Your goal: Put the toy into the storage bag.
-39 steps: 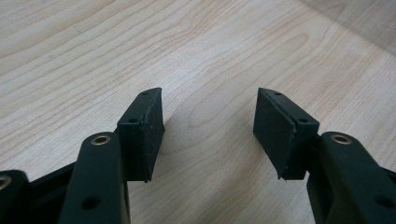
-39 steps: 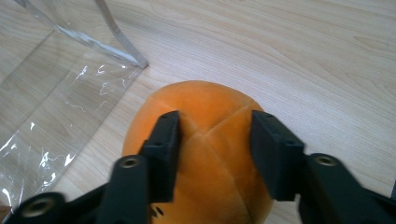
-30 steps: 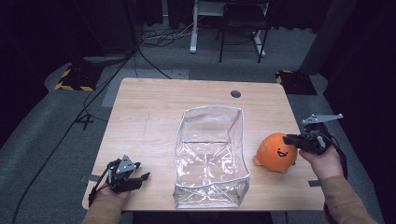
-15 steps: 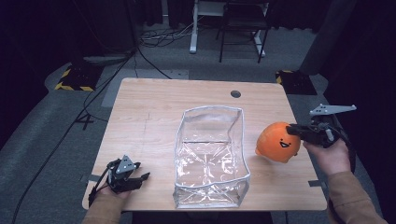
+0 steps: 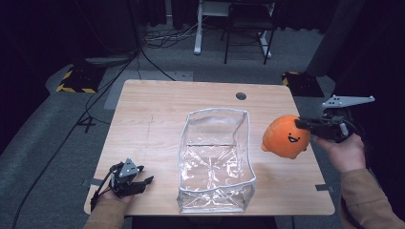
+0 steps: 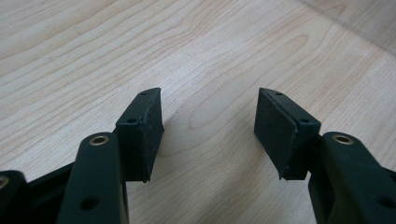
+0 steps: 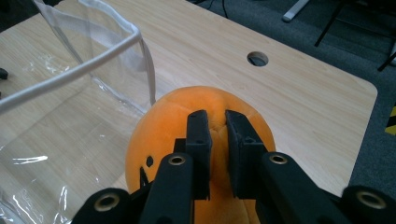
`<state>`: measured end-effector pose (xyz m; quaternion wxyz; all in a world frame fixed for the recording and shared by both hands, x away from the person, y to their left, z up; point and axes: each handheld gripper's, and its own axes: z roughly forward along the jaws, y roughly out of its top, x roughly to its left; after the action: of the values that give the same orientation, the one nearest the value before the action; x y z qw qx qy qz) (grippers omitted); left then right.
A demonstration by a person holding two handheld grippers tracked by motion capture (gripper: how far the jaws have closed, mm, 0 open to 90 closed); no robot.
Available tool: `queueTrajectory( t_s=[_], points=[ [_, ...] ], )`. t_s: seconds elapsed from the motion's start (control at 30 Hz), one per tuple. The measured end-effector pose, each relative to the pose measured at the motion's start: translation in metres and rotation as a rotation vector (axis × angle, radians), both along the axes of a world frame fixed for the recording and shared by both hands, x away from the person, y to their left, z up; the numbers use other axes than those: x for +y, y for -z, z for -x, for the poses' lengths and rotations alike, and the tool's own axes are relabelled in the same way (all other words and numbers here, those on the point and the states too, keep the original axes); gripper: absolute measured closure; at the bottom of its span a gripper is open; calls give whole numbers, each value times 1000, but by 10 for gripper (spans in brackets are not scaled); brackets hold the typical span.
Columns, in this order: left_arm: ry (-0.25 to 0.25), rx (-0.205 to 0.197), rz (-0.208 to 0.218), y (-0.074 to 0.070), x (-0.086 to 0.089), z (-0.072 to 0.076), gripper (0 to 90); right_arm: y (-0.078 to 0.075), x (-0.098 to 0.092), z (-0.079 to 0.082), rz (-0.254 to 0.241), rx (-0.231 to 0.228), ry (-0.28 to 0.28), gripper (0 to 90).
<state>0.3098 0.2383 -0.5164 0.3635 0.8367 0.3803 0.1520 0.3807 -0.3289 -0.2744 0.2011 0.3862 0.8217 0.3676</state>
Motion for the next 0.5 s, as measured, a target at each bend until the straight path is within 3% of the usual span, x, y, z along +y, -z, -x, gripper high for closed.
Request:
queueTrajectory(
  t_s=[0.5],
  points=[
    [-7,0,0,0,-1,-1,417,-36,18,-4,16,-25,-36,804]
  ],
)
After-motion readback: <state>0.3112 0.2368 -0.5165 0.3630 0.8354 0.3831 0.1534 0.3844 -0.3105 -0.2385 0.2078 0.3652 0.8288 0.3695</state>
